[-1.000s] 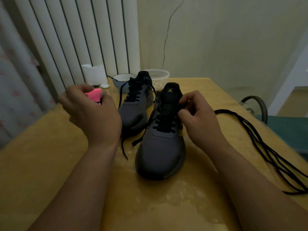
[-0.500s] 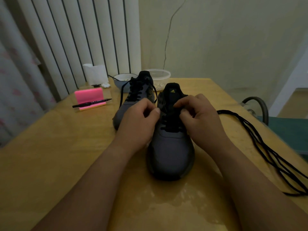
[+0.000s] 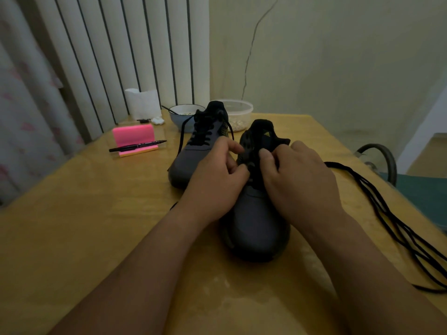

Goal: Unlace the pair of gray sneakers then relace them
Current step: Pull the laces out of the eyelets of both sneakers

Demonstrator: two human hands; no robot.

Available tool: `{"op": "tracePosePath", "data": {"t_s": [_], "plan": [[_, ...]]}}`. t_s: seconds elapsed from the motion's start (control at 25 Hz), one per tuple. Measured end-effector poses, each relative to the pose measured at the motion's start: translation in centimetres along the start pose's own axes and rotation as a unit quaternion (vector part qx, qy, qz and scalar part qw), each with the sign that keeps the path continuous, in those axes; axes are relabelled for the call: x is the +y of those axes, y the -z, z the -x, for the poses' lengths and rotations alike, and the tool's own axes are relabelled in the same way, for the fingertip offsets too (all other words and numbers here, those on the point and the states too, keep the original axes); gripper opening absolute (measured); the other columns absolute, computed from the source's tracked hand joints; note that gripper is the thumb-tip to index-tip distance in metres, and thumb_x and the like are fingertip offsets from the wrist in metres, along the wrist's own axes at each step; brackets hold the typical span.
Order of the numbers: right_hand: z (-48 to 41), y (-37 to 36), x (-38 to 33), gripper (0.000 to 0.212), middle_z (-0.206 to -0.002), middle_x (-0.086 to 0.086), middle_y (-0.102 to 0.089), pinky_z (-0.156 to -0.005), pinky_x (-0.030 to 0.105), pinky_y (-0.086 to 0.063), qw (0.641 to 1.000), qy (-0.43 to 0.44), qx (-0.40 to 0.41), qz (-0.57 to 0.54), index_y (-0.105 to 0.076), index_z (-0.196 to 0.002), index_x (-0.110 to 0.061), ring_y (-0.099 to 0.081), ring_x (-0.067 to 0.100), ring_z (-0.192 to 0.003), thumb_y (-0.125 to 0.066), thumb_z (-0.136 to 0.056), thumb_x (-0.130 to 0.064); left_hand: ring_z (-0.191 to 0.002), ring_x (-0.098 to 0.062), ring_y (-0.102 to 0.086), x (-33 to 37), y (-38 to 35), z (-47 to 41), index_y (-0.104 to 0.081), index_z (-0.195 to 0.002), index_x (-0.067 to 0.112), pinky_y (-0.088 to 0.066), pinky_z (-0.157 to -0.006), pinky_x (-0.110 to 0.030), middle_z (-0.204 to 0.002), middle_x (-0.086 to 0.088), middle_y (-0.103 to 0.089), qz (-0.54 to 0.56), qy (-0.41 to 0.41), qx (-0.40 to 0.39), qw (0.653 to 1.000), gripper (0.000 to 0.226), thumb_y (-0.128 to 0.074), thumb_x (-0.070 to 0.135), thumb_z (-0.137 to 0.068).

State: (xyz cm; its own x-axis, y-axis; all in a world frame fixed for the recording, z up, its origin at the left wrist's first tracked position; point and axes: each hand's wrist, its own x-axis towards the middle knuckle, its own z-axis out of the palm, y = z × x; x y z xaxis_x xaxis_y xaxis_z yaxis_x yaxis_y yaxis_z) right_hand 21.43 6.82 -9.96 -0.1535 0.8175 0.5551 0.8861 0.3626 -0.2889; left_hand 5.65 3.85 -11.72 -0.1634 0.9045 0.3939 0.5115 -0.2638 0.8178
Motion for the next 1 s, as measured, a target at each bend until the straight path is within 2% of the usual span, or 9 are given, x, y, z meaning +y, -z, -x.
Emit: {"op": "tracePosePath", "data": {"t_s": [0.08,0.2,0.36,0.44,0.52,0.64,0.72,0.8,1.0], "plan": [[-0.3,0.0,-0.4,0.031,-0.094,-0.004,-0.056,-0.069,0.038,-0.049,1.000,-0.022,-0.018,-0.010,-0.063,-0.096,-0.025,-0.057,0.020,-0.086,-0.050,-0.103,-0.051,-0.068,-0.005,-0.054,0.0,0.0,0.1,-0.053,-0.123,0.030,-0.044,-0.063,-0.021,-0.084,-0.002,-0.061,0.005,-0.003,-0.011,1.000,0.028,-0.064,0.020,-0.099],[-0.9,0.3,-0.2,0.013,-0.090,-0.012,-0.064,-0.071,0.036,-0.051,0.985,-0.060,-0.041,-0.158,-0.069,-0.094,-0.029,-0.063,0.015,-0.088,-0.062,-0.099,-0.039,-0.071,-0.005,-0.054,0.2,0.2,0.3,-0.047,-0.137,0.036,-0.045,-0.064,-0.017,-0.083,0.000,-0.056,0.011,-0.024,-0.023,0.999,0.047,-0.067,0.022,-0.098],[-1.0,0.9,0.9,0.014,-0.081,0.002,-0.073,-0.073,0.046,-0.060,0.934,-0.070,-0.099,-0.337,-0.074,-0.093,-0.021,-0.071,0.021,-0.080,-0.064,-0.101,-0.028,-0.078,-0.015,-0.060,0.1,0.5,0.3,-0.043,-0.143,0.050,-0.051,-0.069,-0.028,-0.088,-0.001,-0.058,-0.011,-0.036,-0.046,0.998,0.058,-0.067,0.027,-0.096],[-0.7,1.1,1.3,0.014,-0.077,-0.001,-0.073,-0.063,0.029,-0.055,0.896,-0.072,-0.121,-0.421,-0.073,-0.094,-0.015,-0.069,0.007,-0.072,-0.063,-0.102,-0.021,-0.078,-0.016,-0.060,0.0,0.7,0.2,-0.045,-0.139,0.051,-0.052,-0.069,-0.033,-0.088,-0.001,-0.060,-0.023,-0.030,-0.047,0.998,0.054,-0.068,0.033,-0.094],[-0.6,1.3,1.7,0.014,-0.072,-0.009,-0.070,-0.058,0.012,-0.048,0.870,-0.066,-0.136,-0.470,-0.071,-0.095,-0.009,-0.064,-0.005,-0.065,-0.061,-0.103,-0.014,-0.076,-0.013,-0.059,-0.1,0.8,0.2,-0.046,-0.134,0.050,-0.051,-0.066,-0.029,-0.087,0.002,-0.059,-0.029,-0.037,-0.050,0.998,0.048,-0.068,0.036,-0.094],[-0.5,1.2,2.0,0.014,-0.076,0.000,-0.068,-0.058,0.010,-0.046,0.876,-0.032,-0.148,-0.457,-0.070,-0.096,-0.010,-0.061,-0.003,-0.066,-0.061,-0.104,-0.016,-0.075,-0.010,-0.057,0.1,0.7,-0.2,-0.054,-0.123,0.044,-0.048,-0.064,-0.022,-0.089,0.002,-0.057,-0.027,-0.052,-0.043,0.997,0.028,-0.066,0.040,-0.098],[-0.5,1.1,2.2,0.013,-0.084,0.015,-0.069,-0.061,0.013,-0.048,0.882,-0.017,-0.155,-0.445,-0.071,-0.098,-0.013,-0.062,0.003,-0.070,-0.061,-0.104,-0.019,-0.077,-0.014,-0.057,0.3,0.7,-0.8,-0.061,-0.109,0.035,-0.048,-0.067,-0.024,-0.090,-0.002,-0.057,-0.006,-0.063,-0.043,0.997,0.011,-0.066,0.040,-0.100],[-0.5,1.2,2.4,0.011,-0.090,0.021,-0.067,-0.063,0.016,-0.049,0.887,-0.011,-0.156,-0.435,-0.072,-0.100,-0.014,-0.061,0.009,-0.072,-0.062,-0.103,-0.019,-0.080,-0.014,-0.056,0.3,0.7,-1.2,-0.065,-0.098,0.028,-0.047,-0.071,-0.025,-0.093,-0.002,-0.057,0.001,-0.063,-0.046,0.997,0.008,-0.067,0.035,-0.101],[-0.4,1.4,2.4,0.005,-0.083,0.007,-0.069,-0.070,0.033,-0.055,0.923,0.000,-0.139,-0.360,-0.071,-0.101,-0.023,-0.066,0.022,-0.080,-0.069,-0.097,-0.025,-0.091,-0.012,-0.068,0.3,0.6,-1.2,-0.071,-0.100,0.021,-0.055,-0.078,-0.028,-0.101,-0.002,-0.069,0.064,-0.013,-0.053,0.996,0.011,-0.063,0.028,-0.104]]}}
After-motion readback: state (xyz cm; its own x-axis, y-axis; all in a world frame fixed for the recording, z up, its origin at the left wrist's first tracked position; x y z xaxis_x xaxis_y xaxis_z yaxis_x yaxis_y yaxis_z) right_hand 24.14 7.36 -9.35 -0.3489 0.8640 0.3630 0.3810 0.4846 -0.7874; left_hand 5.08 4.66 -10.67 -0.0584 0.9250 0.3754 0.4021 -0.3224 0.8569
